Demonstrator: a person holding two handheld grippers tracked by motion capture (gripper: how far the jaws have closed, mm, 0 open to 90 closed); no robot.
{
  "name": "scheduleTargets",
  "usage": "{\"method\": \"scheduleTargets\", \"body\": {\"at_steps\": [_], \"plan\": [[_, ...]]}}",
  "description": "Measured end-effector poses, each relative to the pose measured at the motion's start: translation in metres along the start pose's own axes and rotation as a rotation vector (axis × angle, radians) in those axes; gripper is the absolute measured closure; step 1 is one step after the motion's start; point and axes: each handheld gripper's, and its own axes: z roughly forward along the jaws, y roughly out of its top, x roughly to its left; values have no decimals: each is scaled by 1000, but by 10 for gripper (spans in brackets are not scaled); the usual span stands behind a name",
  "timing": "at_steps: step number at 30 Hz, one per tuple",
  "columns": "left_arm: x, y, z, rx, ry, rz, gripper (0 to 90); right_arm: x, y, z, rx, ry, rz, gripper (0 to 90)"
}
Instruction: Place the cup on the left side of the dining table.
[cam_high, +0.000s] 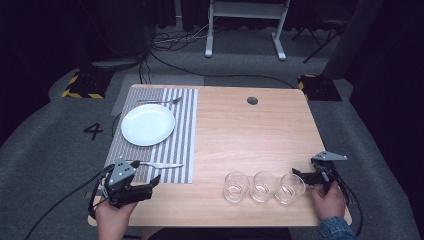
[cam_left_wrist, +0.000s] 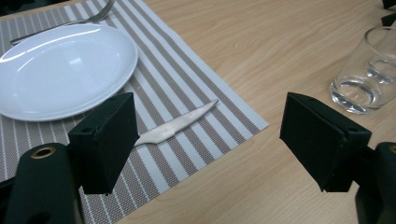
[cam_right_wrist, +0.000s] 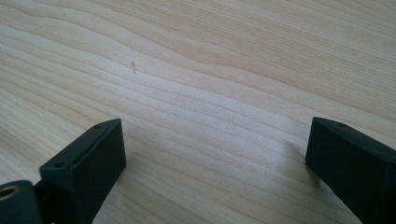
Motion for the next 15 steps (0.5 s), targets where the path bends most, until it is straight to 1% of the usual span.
{"method": "scheduleTargets", "body": {"at_steps": [2,4,9,10,11,12,13,14,15], "plan": [[-3,3,3,-4,-8,6,193,0,0,0,0,0,0,53],[-7,6,5,-3,-29,14,193,0,0,0,0,0,0,53],[-17,15,13,-5,-76,51,193,0,0,0,0,0,0,53],[-17,15,13,-5,-76,51,192,0,0,0,0,0,0,53],[-21,20,16,-5,-100,61,191,0,0,0,0,0,0,53],[-21,20,16,-5,-100,61,190,0,0,0,0,0,0,53],[-25,24,20,-7,-128,68,189,0,0,0,0,0,0,53],[-25,24,20,-7,-128,68,189,0,0,0,0,0,0,53],[-29,28,26,-4,-149,88,189,0,0,0,0,0,0,53]]}}
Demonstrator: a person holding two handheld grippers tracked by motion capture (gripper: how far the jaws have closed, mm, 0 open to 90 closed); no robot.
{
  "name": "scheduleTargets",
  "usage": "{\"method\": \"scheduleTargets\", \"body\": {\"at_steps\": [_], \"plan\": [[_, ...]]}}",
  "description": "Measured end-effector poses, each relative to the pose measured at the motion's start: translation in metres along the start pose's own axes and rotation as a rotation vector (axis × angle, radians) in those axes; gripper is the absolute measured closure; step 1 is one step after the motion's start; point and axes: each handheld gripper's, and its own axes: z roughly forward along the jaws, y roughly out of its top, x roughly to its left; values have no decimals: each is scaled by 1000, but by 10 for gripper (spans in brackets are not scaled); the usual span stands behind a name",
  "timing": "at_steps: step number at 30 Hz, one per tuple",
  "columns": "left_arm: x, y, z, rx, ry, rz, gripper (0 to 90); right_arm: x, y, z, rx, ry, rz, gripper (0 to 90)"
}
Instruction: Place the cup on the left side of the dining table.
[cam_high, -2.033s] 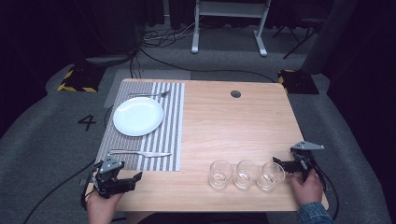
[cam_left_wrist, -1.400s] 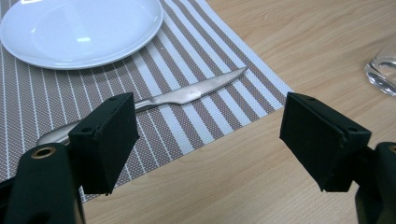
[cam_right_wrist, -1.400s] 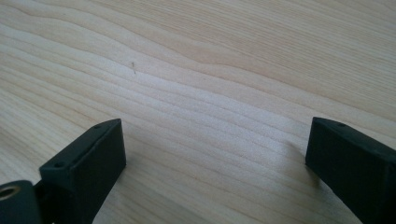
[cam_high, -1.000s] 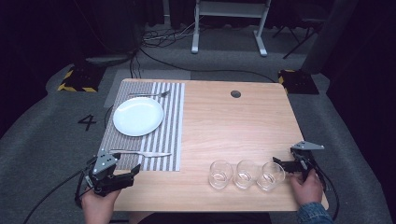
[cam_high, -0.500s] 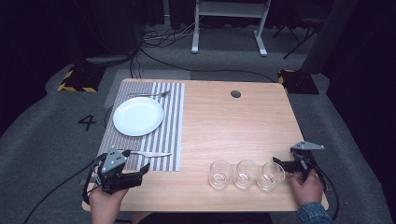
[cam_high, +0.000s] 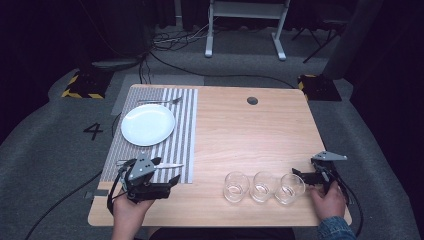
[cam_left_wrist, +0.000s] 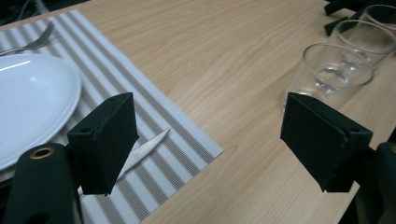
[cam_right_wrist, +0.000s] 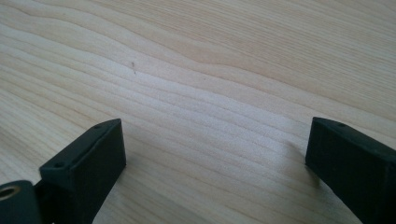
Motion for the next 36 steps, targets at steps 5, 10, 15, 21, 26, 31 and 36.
{"method": "scheduleTargets", "body": {"at_steps": [5,10,15,21,26,31,36], "plan": [[-6,8,14,26,-45,26,187,0,0,0,0,0,0,53],[-15,19,32,42,-98,56,184,0,0,0,0,0,0,53],[-22,27,44,48,-137,81,183,0,0,0,0,0,0,53],[-36,36,61,45,-198,101,176,0,0,0,0,0,0,53],[-45,40,70,46,-227,118,172,0,0,0,0,0,0,53],[-53,42,78,45,-251,133,170,0,0,0,0,0,0,53],[-60,40,86,31,-294,123,159,0,0,0,0,-1,0,53]]}}
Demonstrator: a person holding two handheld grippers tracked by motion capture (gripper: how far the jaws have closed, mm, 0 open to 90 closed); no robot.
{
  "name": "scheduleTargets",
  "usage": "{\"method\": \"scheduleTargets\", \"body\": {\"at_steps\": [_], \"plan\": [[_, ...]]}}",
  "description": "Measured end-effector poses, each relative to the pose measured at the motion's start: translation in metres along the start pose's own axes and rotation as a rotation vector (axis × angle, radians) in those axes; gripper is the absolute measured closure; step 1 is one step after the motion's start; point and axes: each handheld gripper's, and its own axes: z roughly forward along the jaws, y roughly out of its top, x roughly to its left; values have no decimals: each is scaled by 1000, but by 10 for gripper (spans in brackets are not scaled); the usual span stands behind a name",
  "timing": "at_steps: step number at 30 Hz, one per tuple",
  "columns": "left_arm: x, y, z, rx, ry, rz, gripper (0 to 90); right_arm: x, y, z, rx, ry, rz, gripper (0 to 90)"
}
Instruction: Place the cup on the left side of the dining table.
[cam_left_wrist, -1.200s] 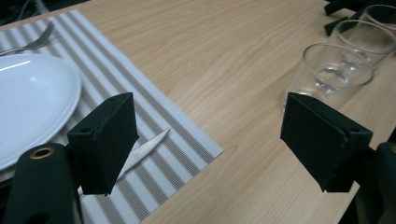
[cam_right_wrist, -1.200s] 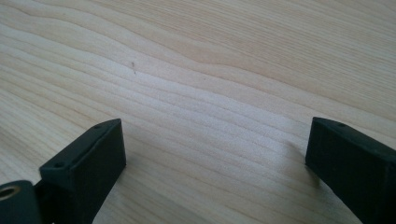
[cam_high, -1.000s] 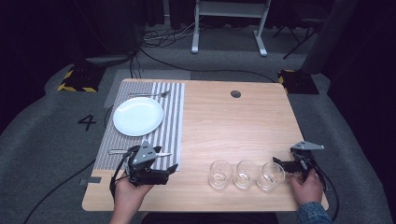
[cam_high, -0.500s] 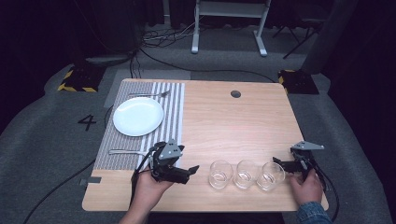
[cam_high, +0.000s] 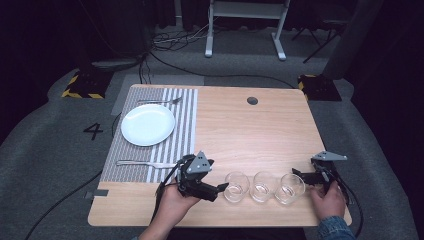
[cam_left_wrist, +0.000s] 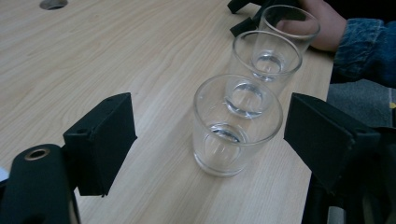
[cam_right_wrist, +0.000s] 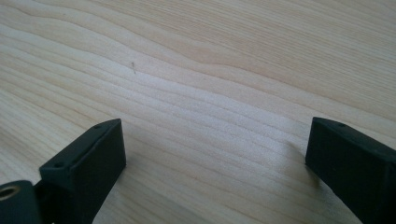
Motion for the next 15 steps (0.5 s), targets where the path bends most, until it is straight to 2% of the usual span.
{"method": "scheduleTargets", "body": {"at_steps": [8,15], "plan": [[-5,-5,17,-7,-57,-13,132,0,0,0,0,0,0,53],[-6,-13,36,-4,-70,-22,100,0,0,0,0,0,0,53]]}}
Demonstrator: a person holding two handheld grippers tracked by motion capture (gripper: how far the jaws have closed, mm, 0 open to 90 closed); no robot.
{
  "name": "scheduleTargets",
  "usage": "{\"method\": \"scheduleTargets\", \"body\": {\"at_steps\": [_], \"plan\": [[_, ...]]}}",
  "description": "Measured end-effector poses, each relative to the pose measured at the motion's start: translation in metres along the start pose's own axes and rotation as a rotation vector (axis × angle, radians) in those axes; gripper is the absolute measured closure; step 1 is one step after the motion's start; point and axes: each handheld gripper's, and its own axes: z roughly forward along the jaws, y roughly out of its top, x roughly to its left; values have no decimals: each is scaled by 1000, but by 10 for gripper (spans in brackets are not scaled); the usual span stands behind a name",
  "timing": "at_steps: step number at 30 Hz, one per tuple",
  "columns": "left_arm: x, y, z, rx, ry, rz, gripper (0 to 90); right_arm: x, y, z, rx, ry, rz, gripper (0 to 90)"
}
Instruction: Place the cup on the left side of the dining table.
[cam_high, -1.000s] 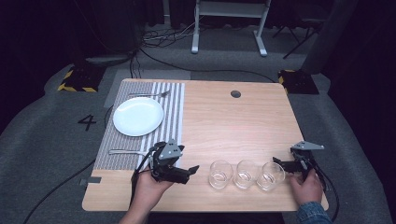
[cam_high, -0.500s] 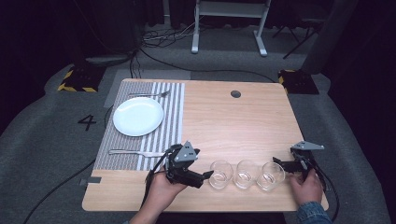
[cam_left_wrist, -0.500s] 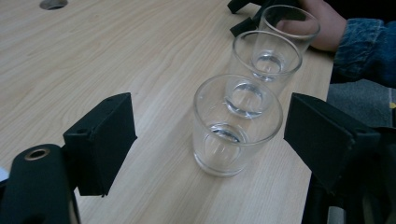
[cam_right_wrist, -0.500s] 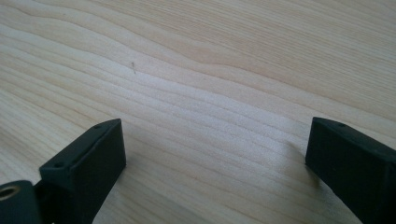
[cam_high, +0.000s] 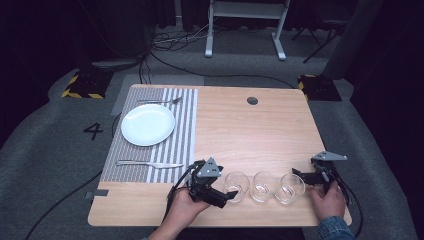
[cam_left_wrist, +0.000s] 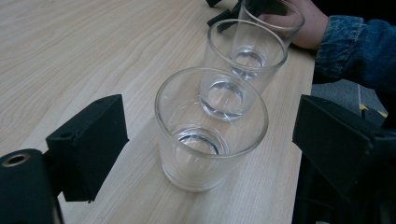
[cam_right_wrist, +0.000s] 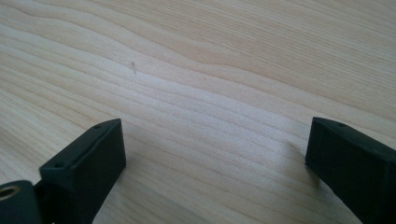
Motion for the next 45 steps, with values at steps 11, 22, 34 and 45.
{"method": "scheduleTargets", "body": {"at_steps": [11,22,34,45], "plan": [[5,-13,33,3,-36,-13,110,0,0,0,0,0,0,53],[-1,-20,53,-15,16,58,167,0,0,0,0,0,1,53],[-4,-17,52,10,37,60,190,0,0,0,0,0,1,53],[-11,-2,22,4,10,74,190,0,0,0,0,0,0,53]]}}
